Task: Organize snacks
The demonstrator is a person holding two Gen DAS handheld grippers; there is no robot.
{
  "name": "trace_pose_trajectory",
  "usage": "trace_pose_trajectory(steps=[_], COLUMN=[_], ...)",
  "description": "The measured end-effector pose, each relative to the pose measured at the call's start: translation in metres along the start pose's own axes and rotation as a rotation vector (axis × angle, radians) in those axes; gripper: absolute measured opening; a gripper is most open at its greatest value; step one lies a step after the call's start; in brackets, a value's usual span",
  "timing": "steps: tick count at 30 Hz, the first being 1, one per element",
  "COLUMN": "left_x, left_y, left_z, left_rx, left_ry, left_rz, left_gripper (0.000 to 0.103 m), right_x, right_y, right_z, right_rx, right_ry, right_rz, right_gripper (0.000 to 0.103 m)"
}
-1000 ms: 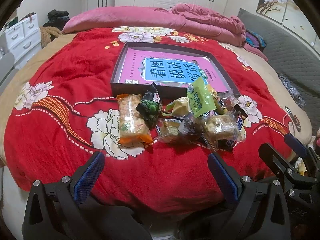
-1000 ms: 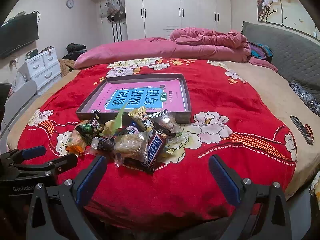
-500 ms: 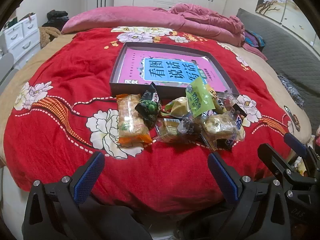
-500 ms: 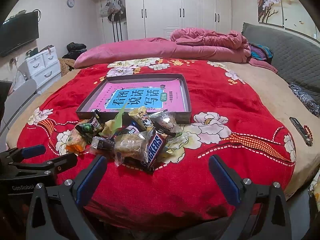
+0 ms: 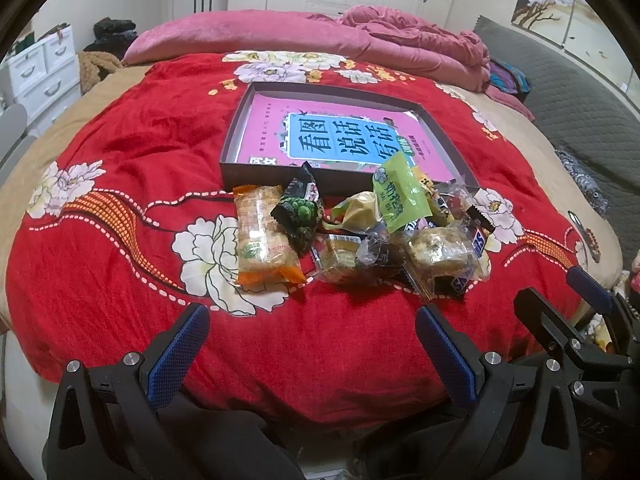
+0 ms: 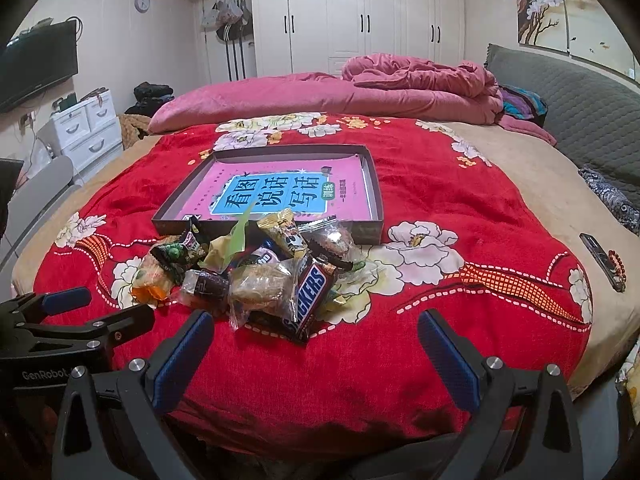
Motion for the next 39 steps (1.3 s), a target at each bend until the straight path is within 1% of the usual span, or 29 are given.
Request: trace_pose_trajectory(steps=[20,31,34,37,39], left_x=[0.004,0.017,0.021,0.025,0.027], left_y=[0.004,0.012,0.019,0.026,0.033], left_z=[-0.001,-0.006,-0.012,-0.018,-0.022], left_rx=[-0.052,-0.052,-0.070,-0.085,-0.093], left_ry=[0.015,0.050,0.084,0.119,0.140], left_rz=[0.007,-0.010,0.000,0.017,0.039], left_gripper=[0.102,0.102,0.095,0.085,0.071], right_x=[0.000,0.001,0.001,0.001,0.000], right_y=[0.005,0.010,0.013,0.016,0.018], right_z=[0.001,-0.009,-0.010,-0.009,-0.008], right_rx=[0.005,0.007,0.002,-0.001,-0.002], right_ry=[0.009,0.054,0.055,0.052,0.047], right_rz=[0.015,0.035,0.046,0.057,0.066], right_gripper=[0.103,0.103,0.103,0.103,0.103])
Point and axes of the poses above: each gripper's, at about its wrist camera, not at the fingertips, and y roughly the way its jaws point, z to its left, x to its top, the point moved 1 cm from there along y, roughly the way its jaws point, and after that the axes turned 7 degrees about z, right-handed, at the moved point
